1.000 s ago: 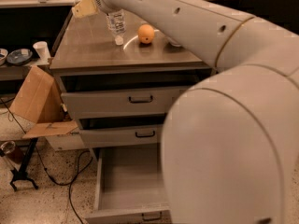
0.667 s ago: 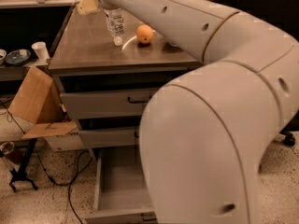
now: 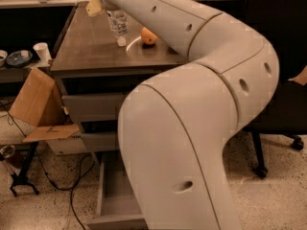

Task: Place blue plastic bottle into bottom drawer

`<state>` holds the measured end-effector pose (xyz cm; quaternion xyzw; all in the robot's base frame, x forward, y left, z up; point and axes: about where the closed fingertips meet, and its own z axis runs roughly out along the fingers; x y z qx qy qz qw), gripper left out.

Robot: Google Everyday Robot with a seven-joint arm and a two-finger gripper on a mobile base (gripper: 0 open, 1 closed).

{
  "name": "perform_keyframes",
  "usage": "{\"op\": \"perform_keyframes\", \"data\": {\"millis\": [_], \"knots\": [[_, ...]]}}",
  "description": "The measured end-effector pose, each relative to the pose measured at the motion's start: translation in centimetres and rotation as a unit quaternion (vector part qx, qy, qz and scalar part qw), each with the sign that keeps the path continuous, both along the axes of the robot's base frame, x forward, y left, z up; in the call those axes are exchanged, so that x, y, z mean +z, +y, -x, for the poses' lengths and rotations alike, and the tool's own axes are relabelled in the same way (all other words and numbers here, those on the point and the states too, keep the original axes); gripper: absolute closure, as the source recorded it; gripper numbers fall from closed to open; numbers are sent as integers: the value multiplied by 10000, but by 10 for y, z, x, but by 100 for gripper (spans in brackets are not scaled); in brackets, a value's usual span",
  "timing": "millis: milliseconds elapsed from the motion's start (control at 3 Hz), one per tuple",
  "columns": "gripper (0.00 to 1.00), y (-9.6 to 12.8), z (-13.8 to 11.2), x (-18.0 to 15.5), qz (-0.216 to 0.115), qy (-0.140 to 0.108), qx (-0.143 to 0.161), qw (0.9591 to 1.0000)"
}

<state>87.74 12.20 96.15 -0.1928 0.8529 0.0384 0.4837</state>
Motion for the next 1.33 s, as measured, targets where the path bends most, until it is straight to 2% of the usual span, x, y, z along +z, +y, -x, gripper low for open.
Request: {"op": "perform_keyframes", "data": {"millis": [667,1000,1333], "knots": [[63,3,-9,-9,-96,217,-60,9997],[86,1,-8,-5,-213,194,-35,9996],[100,-2,0,7,-393,101,114,9991]]}}
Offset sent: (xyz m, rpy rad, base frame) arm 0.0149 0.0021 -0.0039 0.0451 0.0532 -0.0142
